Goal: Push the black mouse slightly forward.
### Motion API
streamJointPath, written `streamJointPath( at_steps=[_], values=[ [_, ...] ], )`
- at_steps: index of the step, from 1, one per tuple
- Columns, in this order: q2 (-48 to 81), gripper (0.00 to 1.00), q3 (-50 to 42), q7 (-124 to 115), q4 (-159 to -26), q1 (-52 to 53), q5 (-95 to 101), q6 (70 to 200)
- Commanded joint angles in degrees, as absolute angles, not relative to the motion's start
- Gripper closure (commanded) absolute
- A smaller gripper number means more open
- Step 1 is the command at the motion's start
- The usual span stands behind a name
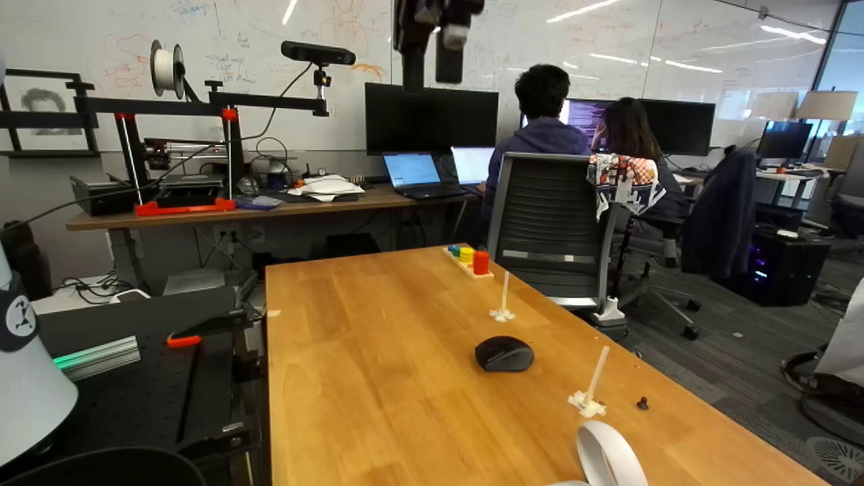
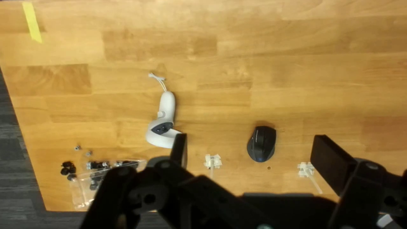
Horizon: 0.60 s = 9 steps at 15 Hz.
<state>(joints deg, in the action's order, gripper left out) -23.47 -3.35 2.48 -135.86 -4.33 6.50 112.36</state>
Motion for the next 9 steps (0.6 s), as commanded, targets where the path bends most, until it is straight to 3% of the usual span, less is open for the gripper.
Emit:
streamJointPath(
  at_steps=[1,9],
  values=[
    [-13.6,0.00,-0.8,-1.2,-133.2,-3.0,7.5,119.5],
    [5.9,0.00,1.5,-10.0,-129.3,-0.6,13.4,130.4]
  ],
)
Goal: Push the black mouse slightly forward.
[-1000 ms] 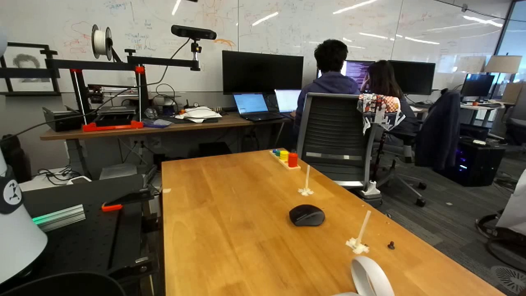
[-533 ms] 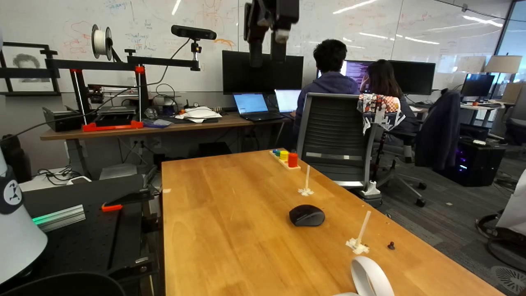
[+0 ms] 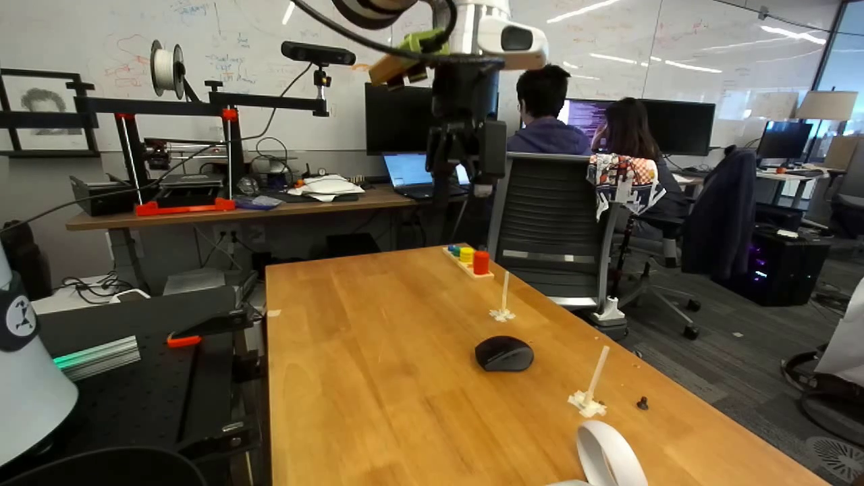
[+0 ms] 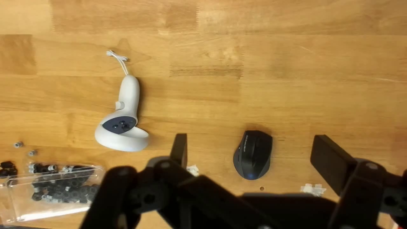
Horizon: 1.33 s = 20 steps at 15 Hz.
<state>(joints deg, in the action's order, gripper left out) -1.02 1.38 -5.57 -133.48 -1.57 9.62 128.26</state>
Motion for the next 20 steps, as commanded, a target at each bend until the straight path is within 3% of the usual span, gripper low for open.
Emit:
streamJointPath(
  at_steps=[1,7,8,9,15,17,20],
  values=[
    [7.9,0.00,1.3,-11.4,-128.7,-0.1,14.8,131.4],
    [18.6,0.00,-0.1,-18.5,-125.5,4.2,20.0,134.6],
    [20.2,0.22,-0.4,-19.8,-124.9,5.2,20.9,135.2],
    [21.7,0.26,-0.8,-20.9,-124.3,6.2,21.9,135.6],
    [29.1,0.73,-5.5,-29.0,-121.6,13.0,31.0,140.4],
    [31.4,0.87,-7.8,-31.8,-120.2,15.3,34.7,142.0],
    [34.6,0.91,-9.9,-35.1,-118.2,17.0,37.8,143.7]
  ],
)
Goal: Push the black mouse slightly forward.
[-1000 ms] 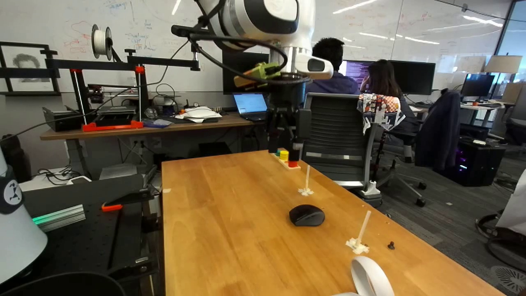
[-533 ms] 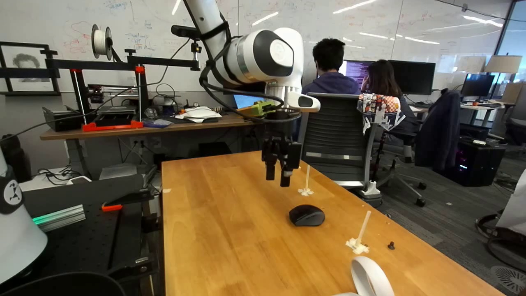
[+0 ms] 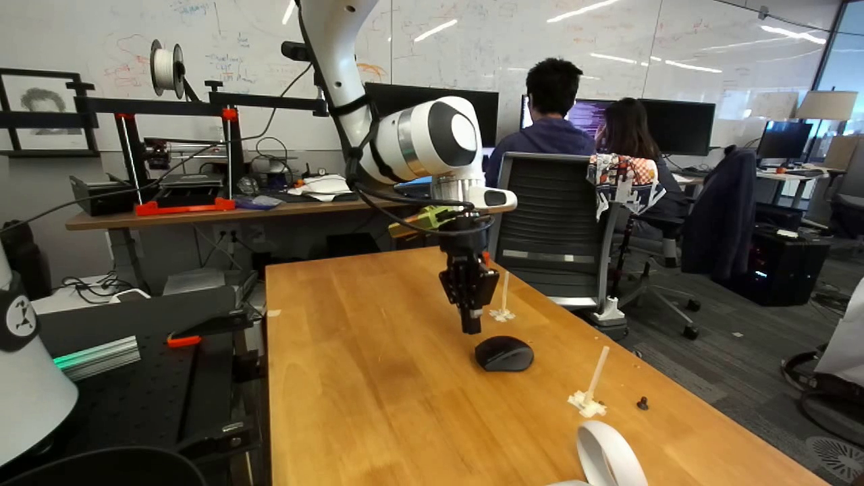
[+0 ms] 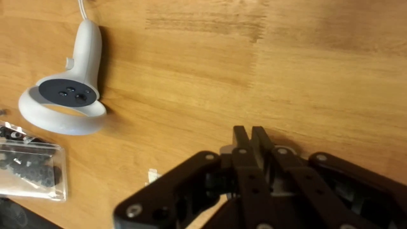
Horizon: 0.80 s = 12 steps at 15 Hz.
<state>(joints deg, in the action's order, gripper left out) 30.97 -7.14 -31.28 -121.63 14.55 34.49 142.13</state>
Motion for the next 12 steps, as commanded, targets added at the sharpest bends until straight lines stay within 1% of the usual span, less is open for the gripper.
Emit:
streamJointPath(
  at_steps=[1,3,5,7,11,12],
  values=[
    [35.7,0.91,-10.2,-35.9,-117.5,17.2,38.4,144.2],
    [37.8,0.87,-10.7,-37.1,-116.1,17.5,39.0,144.8],
    [39.6,0.86,-10.9,-37.6,-114.7,17.7,38.5,145.3],
    [41.2,0.86,-10.8,-37.5,-113.5,17.8,38.0,145.6],
    [43.2,0.90,-11.1,-37.5,-111.9,18.5,37.7,146.5],
    [43.5,0.89,-11.1,-37.6,-111.5,18.7,37.6,146.5]
  ],
)
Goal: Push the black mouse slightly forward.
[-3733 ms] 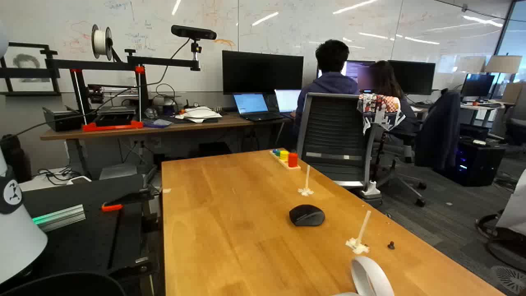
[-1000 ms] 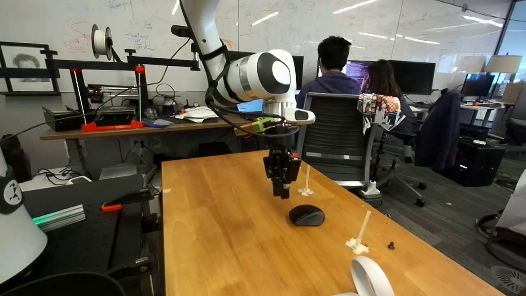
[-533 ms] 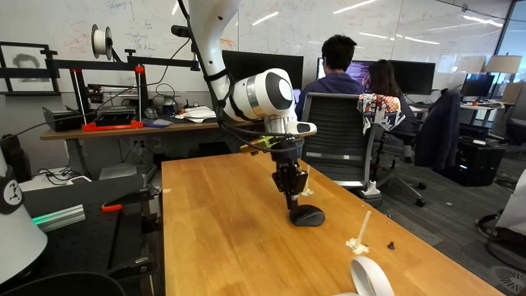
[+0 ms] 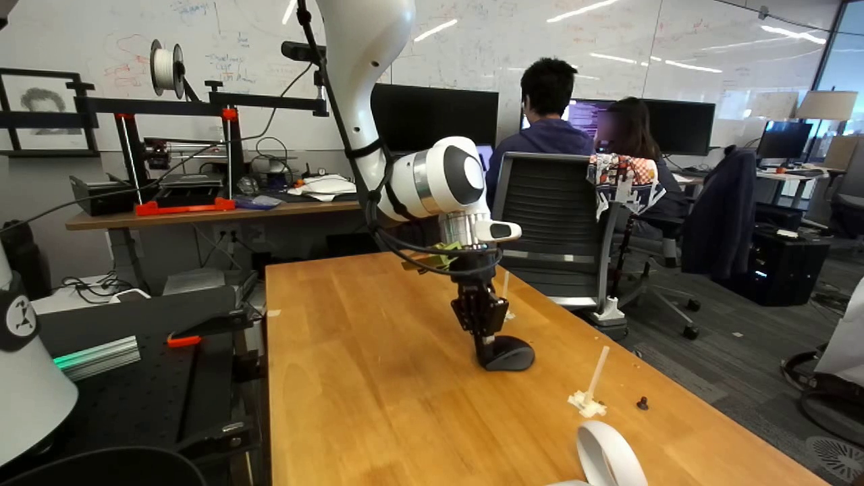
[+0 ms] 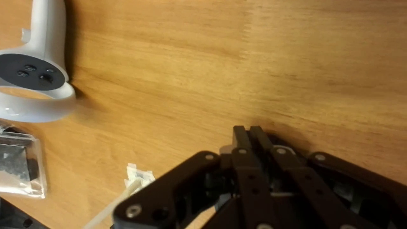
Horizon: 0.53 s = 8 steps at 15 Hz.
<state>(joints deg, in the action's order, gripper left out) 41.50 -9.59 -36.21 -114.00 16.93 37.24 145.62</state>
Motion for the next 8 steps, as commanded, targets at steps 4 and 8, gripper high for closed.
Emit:
streamJointPath(
  at_steps=[4,8],
  values=[
    [43.3,0.89,-11.1,-37.4,-111.4,19.0,37.5,146.5],
    [38.0,0.89,-8.7,-34.1,-116.3,17.2,35.3,146.4]
  ],
)
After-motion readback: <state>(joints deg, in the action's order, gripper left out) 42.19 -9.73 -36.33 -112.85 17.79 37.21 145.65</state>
